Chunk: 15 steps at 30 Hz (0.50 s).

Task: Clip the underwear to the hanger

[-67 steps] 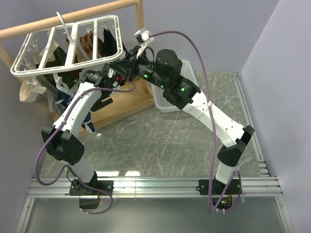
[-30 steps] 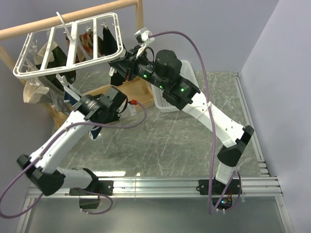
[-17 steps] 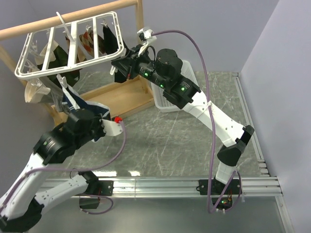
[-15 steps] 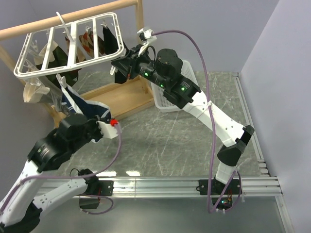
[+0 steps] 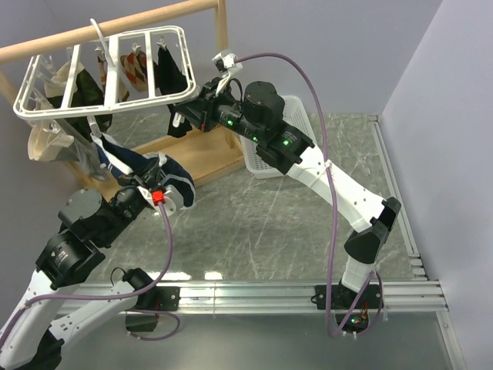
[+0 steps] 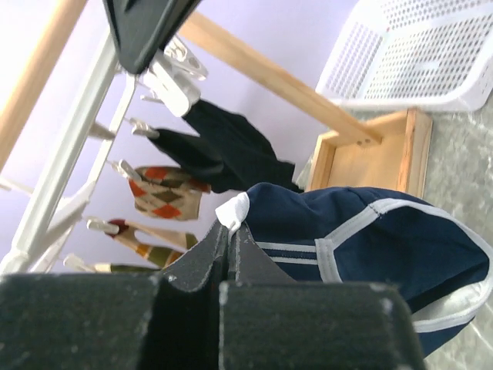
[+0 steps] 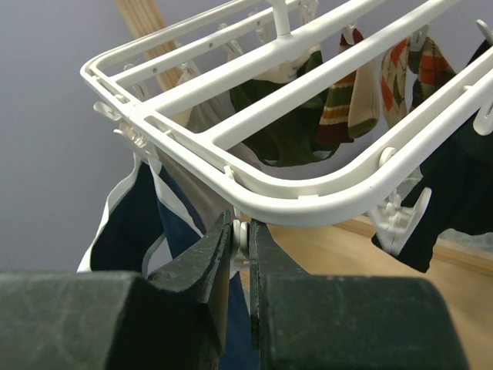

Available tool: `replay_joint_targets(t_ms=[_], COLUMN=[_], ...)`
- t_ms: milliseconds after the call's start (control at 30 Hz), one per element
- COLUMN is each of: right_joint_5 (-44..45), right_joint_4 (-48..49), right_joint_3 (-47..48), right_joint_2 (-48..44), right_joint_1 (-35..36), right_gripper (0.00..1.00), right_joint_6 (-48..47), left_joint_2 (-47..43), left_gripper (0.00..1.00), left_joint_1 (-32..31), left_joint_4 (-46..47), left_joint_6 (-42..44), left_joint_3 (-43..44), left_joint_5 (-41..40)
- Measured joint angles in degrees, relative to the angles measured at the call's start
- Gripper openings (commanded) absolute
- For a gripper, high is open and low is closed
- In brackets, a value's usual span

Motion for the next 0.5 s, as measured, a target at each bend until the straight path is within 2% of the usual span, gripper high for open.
replay_joint_targets(t_ms=[200,500], right_joint_5=[-1.11,0.28], right_joint_4=[0.33,-0.59], right_joint_3=[0.0,0.02], right_joint_2=[0.0,0.0], right_joint_1=[0.02,0.81], right_gripper=[0.0,0.0], right_joint_6=[0.22,-2.6], left_joint_2=[0.72,2.1], left_gripper=[0.0,0.0], left_joint_1=[0.0,0.0], left_joint_4=[4.57,13.68], left_joint_6=[1.27,10.71], left_joint_3=[-2.32,-8.76], left_joint_5=[3.19,4.2])
